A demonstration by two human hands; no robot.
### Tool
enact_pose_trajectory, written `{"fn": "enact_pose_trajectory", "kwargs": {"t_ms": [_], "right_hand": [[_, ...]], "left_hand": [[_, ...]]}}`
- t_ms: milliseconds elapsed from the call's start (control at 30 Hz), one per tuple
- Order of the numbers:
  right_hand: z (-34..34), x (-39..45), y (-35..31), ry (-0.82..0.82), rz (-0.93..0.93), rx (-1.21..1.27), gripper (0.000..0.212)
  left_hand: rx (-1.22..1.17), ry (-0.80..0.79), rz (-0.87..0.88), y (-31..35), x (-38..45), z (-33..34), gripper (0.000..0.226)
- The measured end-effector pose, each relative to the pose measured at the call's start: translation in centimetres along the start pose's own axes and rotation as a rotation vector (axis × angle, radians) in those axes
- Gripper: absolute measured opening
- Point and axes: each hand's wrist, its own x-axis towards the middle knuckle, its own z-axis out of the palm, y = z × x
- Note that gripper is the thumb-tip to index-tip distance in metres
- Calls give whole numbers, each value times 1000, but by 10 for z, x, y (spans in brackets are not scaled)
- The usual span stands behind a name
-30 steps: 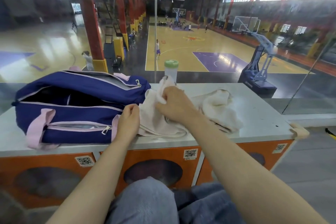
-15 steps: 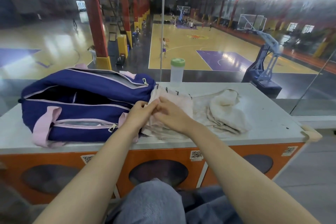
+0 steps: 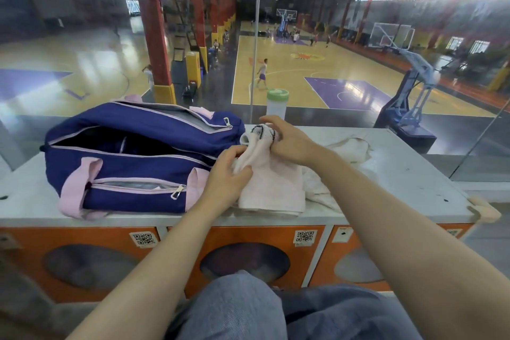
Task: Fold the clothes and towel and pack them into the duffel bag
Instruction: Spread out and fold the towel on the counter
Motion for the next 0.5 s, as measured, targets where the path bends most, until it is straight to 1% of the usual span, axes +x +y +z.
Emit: {"fn": "enact_pose_trajectory", "kwargs": {"t_ms": [100,133,267,300,367,467,500], "right_hand": [[-12,-5,-11,-106,-51,14,64],[-15,-7,-16,-138,-67,17,61],[-18,-13,-38,-228,-133,-88,54],[-17,-14,-43,-228,-139,-122,50],[-13,-15,-51,-192,-153,-161,33],[-8,-13,-64,-92,-160,-181,8],[-6,-13,-72,-76,-173,-178,9]], "left_hand": [[-133,-76,36,8,-8,-13,40],[-156,-99,51,12,-11,-19,39],[-140,-147,77,23,-17,-41,28],[-168,-173,76,25,-18,-46,29],[-222,-222,38,25,-20,-56,37],[-308,-271,-69,31,-24,-71,61],[-275,-274,-95,34,-24,-75,67]]}}
